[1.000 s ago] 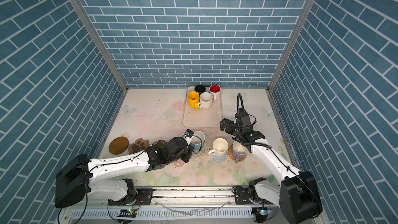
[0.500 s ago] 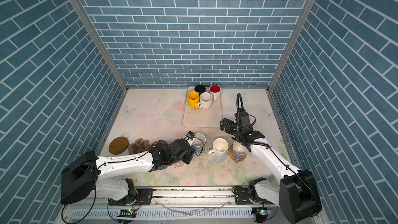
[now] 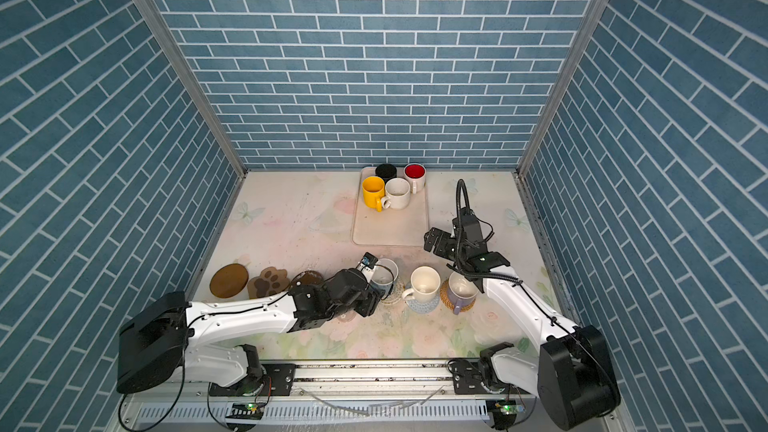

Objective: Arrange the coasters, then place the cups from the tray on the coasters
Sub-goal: 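Open left gripper and raise it back toward the tray while right gripper lifts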

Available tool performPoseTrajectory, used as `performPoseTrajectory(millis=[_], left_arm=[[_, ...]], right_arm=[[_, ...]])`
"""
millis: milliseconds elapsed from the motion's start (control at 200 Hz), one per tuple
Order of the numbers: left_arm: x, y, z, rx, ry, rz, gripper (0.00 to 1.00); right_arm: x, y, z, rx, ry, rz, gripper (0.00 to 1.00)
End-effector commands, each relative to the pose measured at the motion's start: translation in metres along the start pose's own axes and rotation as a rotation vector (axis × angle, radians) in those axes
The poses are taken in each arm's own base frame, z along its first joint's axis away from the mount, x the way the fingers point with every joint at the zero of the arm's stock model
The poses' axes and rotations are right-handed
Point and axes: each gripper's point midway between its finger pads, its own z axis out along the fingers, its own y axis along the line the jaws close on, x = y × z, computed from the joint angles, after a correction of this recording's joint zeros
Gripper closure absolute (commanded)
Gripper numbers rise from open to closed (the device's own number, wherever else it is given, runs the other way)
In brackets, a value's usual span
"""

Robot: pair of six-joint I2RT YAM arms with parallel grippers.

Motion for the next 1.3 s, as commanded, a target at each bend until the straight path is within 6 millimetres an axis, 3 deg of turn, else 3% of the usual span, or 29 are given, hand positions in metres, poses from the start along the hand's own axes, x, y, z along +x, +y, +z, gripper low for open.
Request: performPoseTrajectory(millis=[0,110,200,570,790,940,1010,1155,1295], left_arm=[[-0.022,0.005,-0.013,-0.049,-0.053,-0.005,0.24],[-0.033,0.008,-0.025,-0.07,-0.076,-0.001,0.11],[-0.042,0.011,-0.036,-0.086,-0.095,0.004,0.06],[-0.088,0.019,-0.08,-0.124,-0.183,0.018,0.05],[-0.115,0.043,-0.088,-0.163,-0.208,-0.035,0.05],[-0.126,0.082,-0.082,-0.2,-0.196,-0.172,0.09],[-0.128,0.103,-0.073,-0.21,-0.175,-0.244,0.15],[-0.122,0.141,-0.048,-0.258,-0.113,-0.337,0.31],[-0.12,0.16,-0.016,-0.271,-0.071,-0.374,0.42]], right_arm=[[0.007,-0.007,0.001,0.027,0.007,-0.035,0.01],[0.004,-0.006,-0.001,0.026,0.002,-0.04,0.02],[0.003,-0.004,-0.002,0.025,0.001,-0.044,0.01],[-0.008,0.006,-0.007,0.009,0.0,-0.077,0.01],[-0.018,0.016,-0.003,0.0,0.009,-0.112,0.01],[-0.026,0.019,0.008,0.004,0.027,-0.127,0.02],[-0.029,0.021,0.014,-0.021,0.049,-0.105,0.07],[-0.042,0.015,0.035,-0.075,0.097,-0.012,0.21],[-0.051,0.005,0.06,-0.045,0.152,-0.008,0.29]])
